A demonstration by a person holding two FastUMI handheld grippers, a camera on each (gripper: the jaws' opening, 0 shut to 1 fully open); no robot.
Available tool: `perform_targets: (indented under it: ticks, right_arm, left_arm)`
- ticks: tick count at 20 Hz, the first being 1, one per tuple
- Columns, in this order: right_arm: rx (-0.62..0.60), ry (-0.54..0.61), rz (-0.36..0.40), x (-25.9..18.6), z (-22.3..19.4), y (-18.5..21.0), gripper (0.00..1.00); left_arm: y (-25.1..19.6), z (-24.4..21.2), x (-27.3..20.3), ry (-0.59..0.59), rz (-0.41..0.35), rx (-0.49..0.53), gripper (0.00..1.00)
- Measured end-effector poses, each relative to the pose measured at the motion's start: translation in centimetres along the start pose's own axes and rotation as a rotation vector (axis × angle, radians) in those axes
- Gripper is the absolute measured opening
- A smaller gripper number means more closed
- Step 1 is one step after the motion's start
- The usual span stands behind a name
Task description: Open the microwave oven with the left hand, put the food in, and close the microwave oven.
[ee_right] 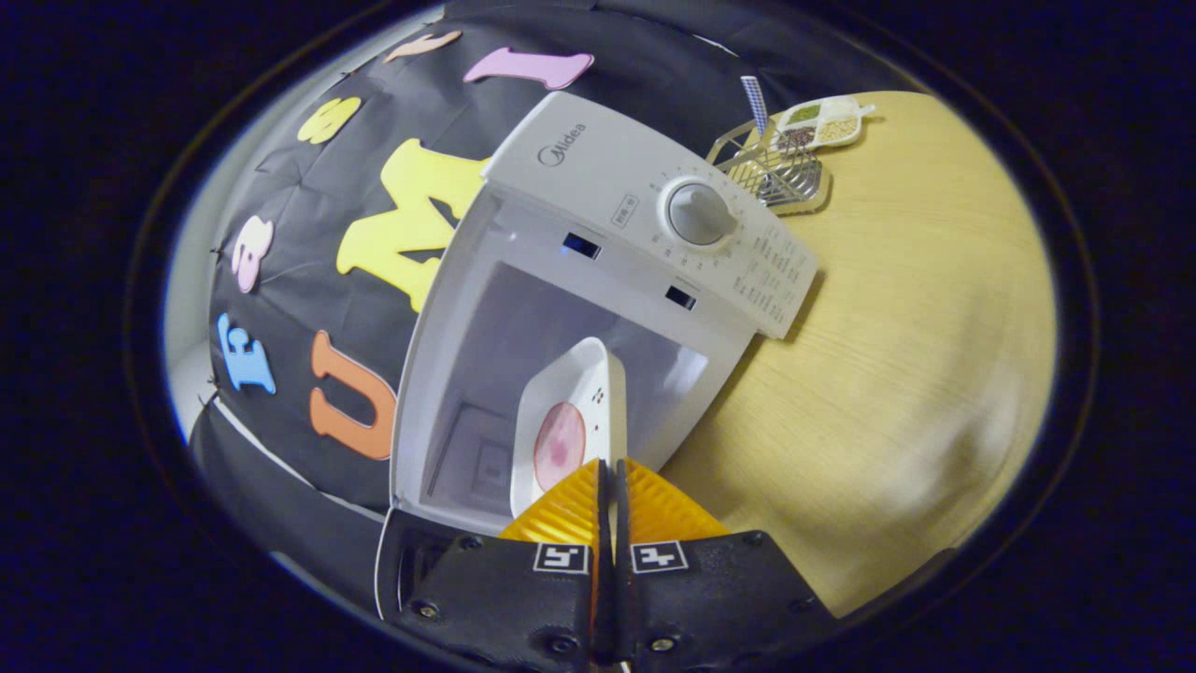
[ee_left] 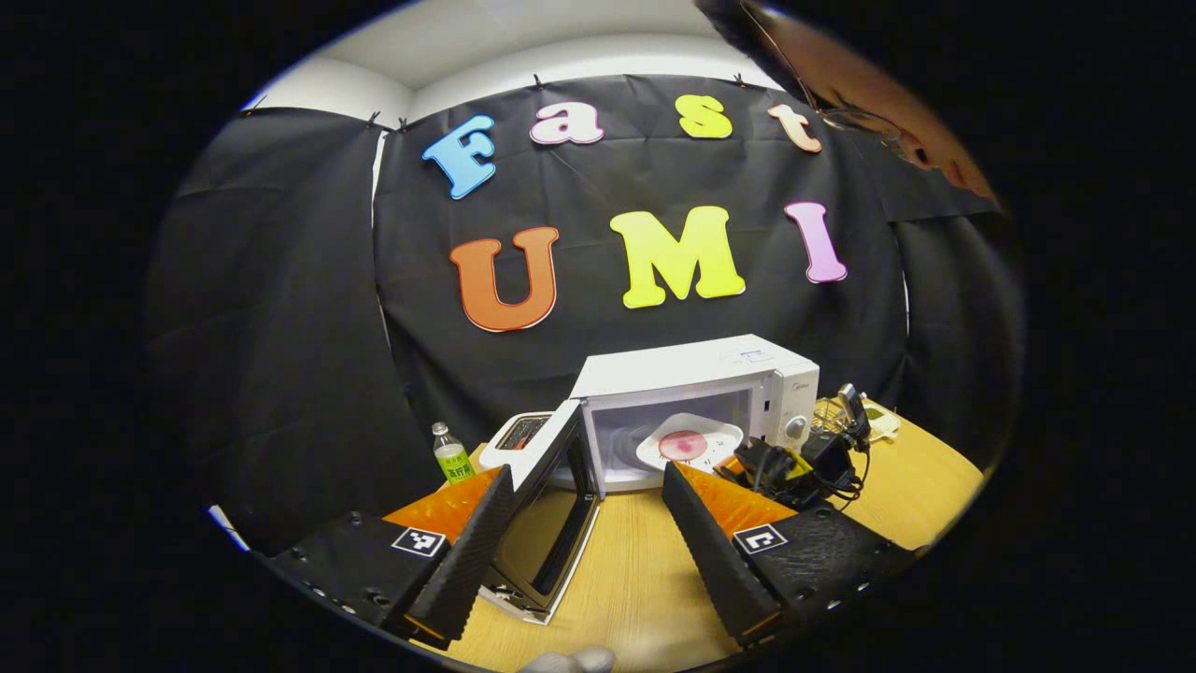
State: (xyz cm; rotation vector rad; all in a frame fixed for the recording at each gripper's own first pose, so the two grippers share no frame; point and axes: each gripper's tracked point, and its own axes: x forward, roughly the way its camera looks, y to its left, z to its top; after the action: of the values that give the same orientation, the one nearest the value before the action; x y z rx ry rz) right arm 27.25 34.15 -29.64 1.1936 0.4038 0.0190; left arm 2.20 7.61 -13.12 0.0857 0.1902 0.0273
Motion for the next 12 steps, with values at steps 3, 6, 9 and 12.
perform_targets:
  ticks: [3,6,9,12]
  right_arm:
    - [0.056,-0.064,-0.028,2.9,0.2,0.6,0.04]
    - [0.027,-0.088,-0.069,5.6,0.0,0.7,0.00]
    - [0.013,-0.089,-0.091,7.2,-0.8,0.4,0.00]
    - [0.006,-0.102,-0.103,8.3,-1.1,-0.4,0.04]
  left_arm:
    - [-0.3,-0.6,0.4,0.019,-0.025,0.003,0.96]
    - [0.3,-1.1,1.0,0.029,-0.018,0.010,0.96]
    - [0.8,-1.5,1.3,0.037,-0.011,-0.006,0.96]
    - [1.6,-2.0,1.2,0.048,-0.001,-0.013,0.96]
